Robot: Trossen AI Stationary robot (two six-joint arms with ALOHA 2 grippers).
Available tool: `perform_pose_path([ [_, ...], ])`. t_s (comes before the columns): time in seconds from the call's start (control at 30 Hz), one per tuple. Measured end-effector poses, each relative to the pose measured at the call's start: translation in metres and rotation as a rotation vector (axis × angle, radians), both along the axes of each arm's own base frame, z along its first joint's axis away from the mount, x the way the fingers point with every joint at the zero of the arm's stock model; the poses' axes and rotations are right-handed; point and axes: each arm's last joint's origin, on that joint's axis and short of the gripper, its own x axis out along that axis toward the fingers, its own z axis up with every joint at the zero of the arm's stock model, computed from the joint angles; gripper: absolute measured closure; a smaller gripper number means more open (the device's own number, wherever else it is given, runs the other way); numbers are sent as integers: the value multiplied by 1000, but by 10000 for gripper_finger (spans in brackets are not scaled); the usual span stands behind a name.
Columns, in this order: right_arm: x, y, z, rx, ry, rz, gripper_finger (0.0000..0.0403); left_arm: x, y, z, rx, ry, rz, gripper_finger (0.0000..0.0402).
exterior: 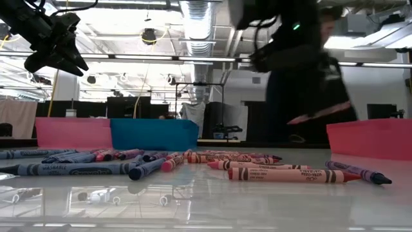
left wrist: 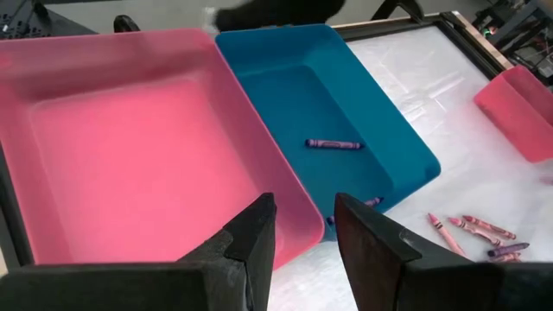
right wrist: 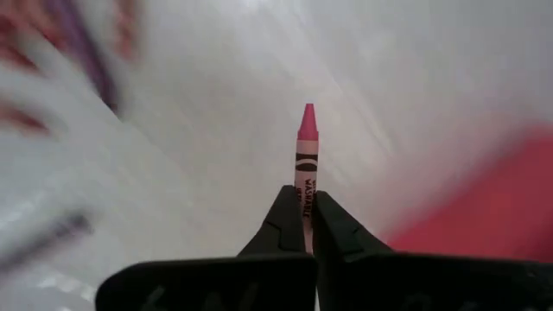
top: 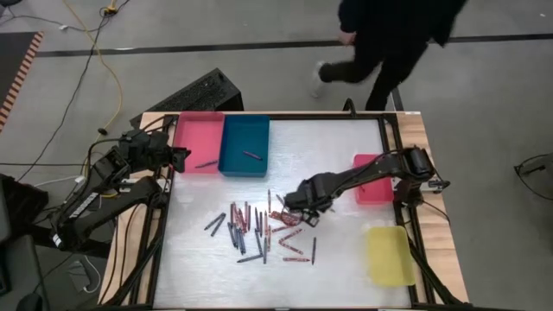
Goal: Sort crayons
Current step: Put the pink crayon into the yellow bin
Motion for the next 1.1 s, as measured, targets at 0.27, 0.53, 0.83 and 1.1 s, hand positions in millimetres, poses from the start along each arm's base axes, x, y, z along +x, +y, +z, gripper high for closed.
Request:
perform_pose_path([
  [0.27, -26, 30, 16, -51, 123, -193, 401, 0, 0, 0, 9, 8, -7, 291],
  [0.53, -44, 63, 23, -27, 115, -338, 401, 0, 0, 0, 8, 7, -8, 291],
  [0.83, -79, 107, 39, 54, 116, -491, 401, 0, 0, 0, 2, 2, -4, 291],
  [1.1, -115, 140, 50, 57, 126, -641, 401, 0, 0, 0, 1, 1, -5, 291],
])
